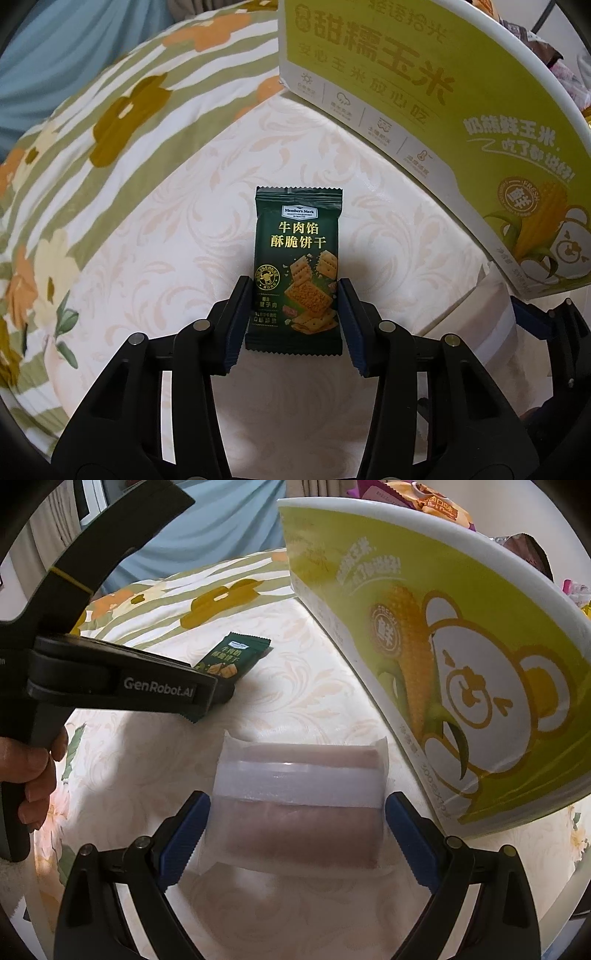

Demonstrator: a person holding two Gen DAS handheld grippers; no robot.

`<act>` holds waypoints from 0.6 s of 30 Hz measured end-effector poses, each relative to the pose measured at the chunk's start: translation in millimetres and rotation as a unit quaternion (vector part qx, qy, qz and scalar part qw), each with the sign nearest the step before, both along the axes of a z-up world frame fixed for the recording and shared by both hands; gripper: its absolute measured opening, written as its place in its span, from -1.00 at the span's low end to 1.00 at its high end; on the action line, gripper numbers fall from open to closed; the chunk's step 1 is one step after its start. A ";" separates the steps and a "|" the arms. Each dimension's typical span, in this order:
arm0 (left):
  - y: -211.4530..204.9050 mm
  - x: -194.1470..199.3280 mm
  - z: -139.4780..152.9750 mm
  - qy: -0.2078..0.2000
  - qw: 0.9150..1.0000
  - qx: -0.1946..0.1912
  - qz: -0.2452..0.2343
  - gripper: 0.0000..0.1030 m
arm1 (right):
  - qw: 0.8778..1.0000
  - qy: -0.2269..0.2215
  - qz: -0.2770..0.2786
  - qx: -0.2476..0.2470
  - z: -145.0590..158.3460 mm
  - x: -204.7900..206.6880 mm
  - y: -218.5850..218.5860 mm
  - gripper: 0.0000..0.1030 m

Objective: Organize snacks
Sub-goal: 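Carry the packet and plastic box into the green box and open both tools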

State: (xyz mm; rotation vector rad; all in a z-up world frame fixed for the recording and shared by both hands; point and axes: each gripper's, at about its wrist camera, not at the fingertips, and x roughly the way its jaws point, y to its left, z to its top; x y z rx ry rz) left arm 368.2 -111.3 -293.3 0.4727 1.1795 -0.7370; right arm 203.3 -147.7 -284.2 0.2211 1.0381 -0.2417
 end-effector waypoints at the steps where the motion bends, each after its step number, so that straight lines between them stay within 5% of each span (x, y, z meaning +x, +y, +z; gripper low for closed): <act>1: 1.2 1.2 0.4 0.003 1.000 -0.003 0.003 -0.21 | 1.000 0.000 0.000 -0.001 0.3 -0.5 0.1 0.83; 6: 14.8 3.9 6.1 0.009 1.000 -0.019 0.021 -0.22 | 1.000 0.004 0.009 -0.008 -3.5 6.1 -0.2 0.82; 12: 38.3 1.6 17.8 0.014 0.998 -0.041 0.048 -0.22 | 0.999 0.000 0.030 -0.026 0.0 11.5 4.8 0.41; 18: 66.9 -3.0 43.6 0.010 0.994 -0.067 0.081 -0.22 | 0.999 -0.007 0.039 -0.008 8.7 14.8 7.7 0.36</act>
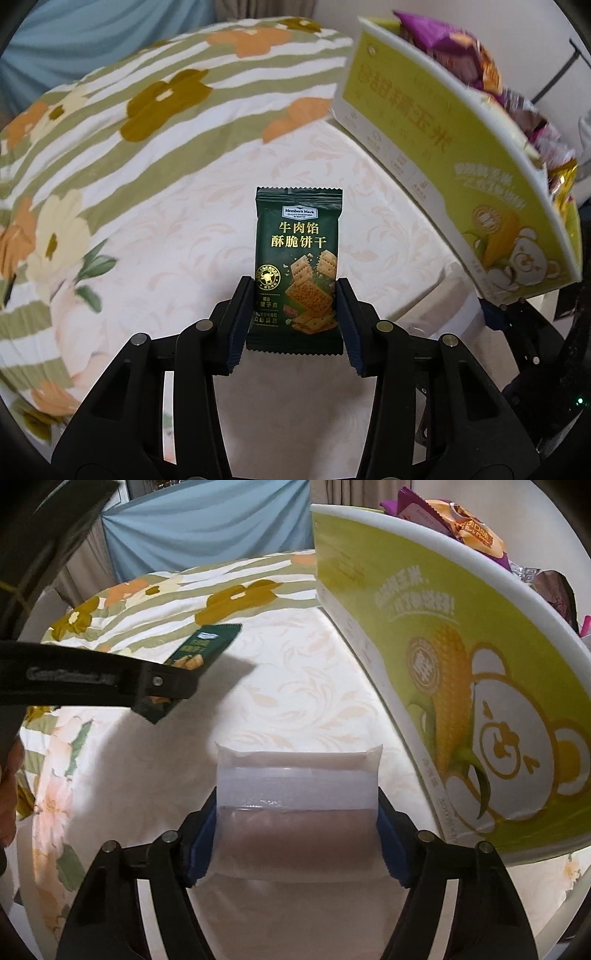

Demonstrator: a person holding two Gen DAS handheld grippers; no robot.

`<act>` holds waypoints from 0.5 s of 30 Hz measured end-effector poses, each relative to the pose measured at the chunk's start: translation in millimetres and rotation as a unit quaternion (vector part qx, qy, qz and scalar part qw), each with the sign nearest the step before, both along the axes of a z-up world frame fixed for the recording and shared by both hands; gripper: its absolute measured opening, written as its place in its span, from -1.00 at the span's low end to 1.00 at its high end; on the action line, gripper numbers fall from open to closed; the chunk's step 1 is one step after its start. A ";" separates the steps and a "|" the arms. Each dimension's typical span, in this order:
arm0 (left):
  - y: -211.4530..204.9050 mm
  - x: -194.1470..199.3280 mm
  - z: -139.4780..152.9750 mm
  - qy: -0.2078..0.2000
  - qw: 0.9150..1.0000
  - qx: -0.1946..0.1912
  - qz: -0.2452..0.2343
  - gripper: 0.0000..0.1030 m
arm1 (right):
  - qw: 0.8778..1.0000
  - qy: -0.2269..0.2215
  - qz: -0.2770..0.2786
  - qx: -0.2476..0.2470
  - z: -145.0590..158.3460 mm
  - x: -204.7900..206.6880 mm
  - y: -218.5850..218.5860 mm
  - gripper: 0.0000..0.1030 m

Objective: Organize snacks
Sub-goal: 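Carry the packet and plastic box into the green box and open both tools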

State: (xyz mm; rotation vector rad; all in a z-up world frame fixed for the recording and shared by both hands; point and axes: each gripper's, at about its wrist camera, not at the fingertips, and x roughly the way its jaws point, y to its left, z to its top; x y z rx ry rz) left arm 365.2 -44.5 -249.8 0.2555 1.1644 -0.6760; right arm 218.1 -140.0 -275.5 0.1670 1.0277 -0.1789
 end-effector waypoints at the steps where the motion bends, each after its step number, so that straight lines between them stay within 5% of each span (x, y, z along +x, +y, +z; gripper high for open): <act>1: 4.9 -0.8 5.5 -0.002 1.000 -0.004 0.005 -0.22 | 1.000 -0.003 0.005 -0.001 4.4 -0.2 2.2 0.36; 15: 12.9 -26.7 141.2 -0.077 0.994 -0.071 0.013 -0.22 | 0.994 -0.097 0.052 0.014 131.7 -10.7 6.9 0.36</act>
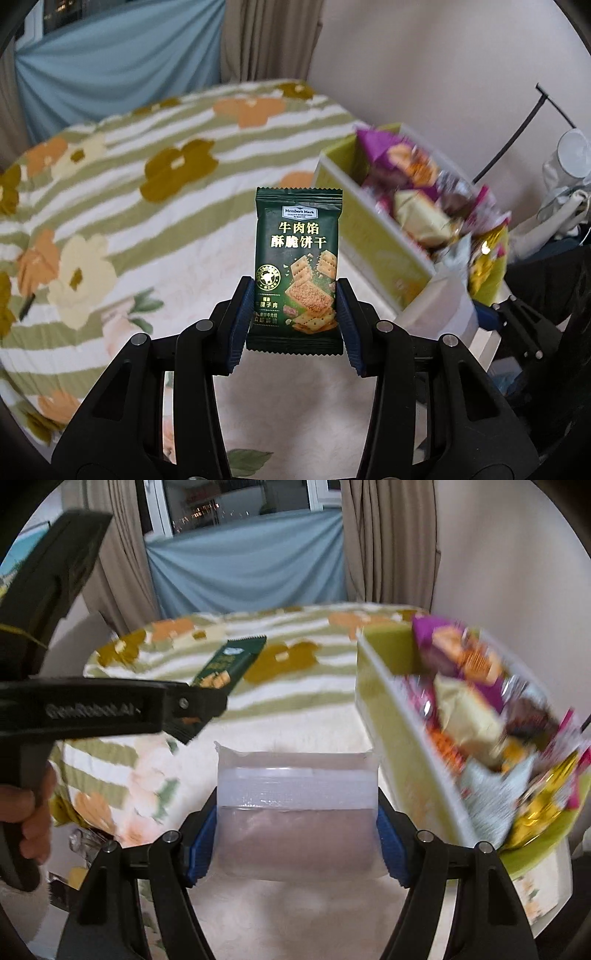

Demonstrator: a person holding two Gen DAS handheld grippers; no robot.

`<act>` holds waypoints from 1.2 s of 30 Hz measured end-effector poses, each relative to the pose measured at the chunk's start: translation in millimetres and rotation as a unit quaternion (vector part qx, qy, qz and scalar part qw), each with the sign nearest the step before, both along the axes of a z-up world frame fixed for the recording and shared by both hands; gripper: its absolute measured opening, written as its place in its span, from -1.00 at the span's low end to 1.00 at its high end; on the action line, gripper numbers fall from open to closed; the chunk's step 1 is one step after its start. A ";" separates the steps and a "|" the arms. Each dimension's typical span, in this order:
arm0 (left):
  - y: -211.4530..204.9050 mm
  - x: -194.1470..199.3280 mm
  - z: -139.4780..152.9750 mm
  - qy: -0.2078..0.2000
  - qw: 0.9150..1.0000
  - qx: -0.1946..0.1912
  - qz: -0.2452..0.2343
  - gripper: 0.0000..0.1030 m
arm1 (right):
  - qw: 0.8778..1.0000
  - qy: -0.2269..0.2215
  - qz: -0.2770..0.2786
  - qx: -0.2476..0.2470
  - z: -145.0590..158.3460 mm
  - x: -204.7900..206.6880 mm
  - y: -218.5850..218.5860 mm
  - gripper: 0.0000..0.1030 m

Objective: Organize snacks
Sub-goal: 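Carry the packet and plastic box into the green box and open both tools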

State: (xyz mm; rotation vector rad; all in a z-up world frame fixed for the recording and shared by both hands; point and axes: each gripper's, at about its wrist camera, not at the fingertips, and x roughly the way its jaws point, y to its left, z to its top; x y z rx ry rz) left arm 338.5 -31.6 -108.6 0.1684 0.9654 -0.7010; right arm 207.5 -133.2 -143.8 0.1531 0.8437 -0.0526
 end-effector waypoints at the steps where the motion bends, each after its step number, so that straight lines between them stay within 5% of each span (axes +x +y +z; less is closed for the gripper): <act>1: -4.7 -2.1 9.2 -0.007 1.000 -0.003 -0.001 -0.22 | 1.000 -0.007 -0.003 0.003 8.6 -1.9 -6.0 0.36; 11: -93.4 -35.7 45.8 -0.022 0.999 -0.033 0.007 -0.22 | 0.999 -0.044 -0.025 -0.008 67.5 -33.3 -106.9 0.36; 23: -214.1 -63.1 2.1 0.015 0.997 -0.022 0.071 -0.19 | 0.999 -0.037 0.012 -0.004 70.9 -49.5 -224.3 0.36; 24: -217.0 -64.5 -2.8 0.021 0.996 -0.017 0.081 -0.07 | 0.999 -0.035 0.017 -0.004 70.2 -49.8 -230.4 0.36; 27: -217.8 -67.9 -19.6 0.045 0.992 -0.002 0.114 0.88 | 0.999 -0.026 0.036 0.002 64.6 -49.1 -244.4 0.36; 36: -186.1 -94.6 -14.0 0.002 0.984 0.046 0.173 0.90 | 0.997 -0.015 0.067 0.030 53.1 -46.2 -261.6 0.36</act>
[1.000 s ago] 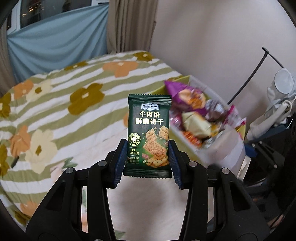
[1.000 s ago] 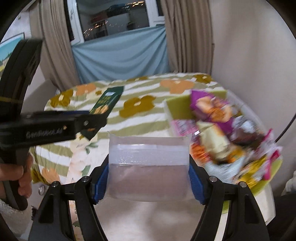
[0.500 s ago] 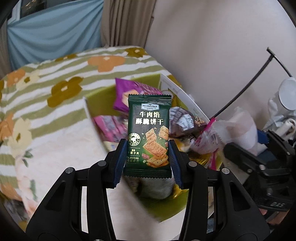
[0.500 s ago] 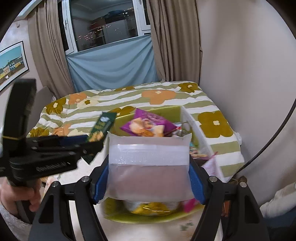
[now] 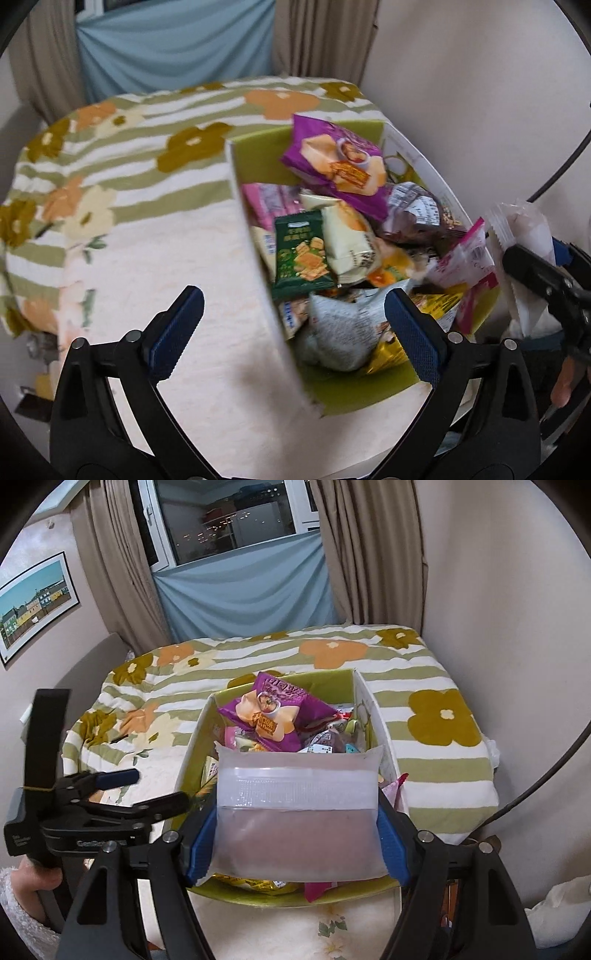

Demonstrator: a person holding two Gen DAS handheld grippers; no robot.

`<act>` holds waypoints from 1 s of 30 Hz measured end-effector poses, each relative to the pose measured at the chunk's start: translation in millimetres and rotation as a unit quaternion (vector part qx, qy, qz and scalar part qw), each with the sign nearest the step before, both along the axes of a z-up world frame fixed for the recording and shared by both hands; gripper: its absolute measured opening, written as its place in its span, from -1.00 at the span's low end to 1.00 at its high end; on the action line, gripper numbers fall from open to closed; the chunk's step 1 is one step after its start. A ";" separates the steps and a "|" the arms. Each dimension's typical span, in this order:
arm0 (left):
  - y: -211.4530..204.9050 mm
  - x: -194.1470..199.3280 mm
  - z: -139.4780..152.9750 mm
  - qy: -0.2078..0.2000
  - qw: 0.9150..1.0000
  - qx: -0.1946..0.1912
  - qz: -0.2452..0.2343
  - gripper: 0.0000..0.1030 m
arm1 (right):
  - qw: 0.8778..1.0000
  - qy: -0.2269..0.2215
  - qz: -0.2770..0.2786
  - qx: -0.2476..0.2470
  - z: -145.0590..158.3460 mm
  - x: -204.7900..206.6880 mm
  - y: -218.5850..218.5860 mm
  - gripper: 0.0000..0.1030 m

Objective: Organize snacks

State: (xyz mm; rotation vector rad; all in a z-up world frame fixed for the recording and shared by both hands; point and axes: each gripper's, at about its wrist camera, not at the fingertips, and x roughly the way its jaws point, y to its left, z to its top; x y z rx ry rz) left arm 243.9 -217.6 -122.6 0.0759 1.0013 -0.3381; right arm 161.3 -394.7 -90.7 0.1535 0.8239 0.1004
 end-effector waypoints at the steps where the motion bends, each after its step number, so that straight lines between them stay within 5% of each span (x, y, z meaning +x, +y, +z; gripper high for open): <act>1: 3.2 -4.0 3.3 -0.006 1.000 0.003 0.006 0.90 | 1.000 -0.001 0.002 0.002 0.7 0.3 0.1 0.36; 17: 39.7 -32.0 19.7 -0.029 0.996 0.029 0.079 0.90 | 0.997 0.013 0.070 0.019 -10.1 37.1 36.5 0.48; 20: 47.8 -42.8 14.8 -0.028 0.995 0.035 0.085 0.90 | 0.998 0.023 0.057 -0.001 -17.0 35.0 40.7 0.83; 30: 72.5 -73.1 15.8 -0.041 0.995 0.023 0.090 0.90 | 0.997 0.041 0.011 -0.065 -22.8 -13.6 39.7 0.85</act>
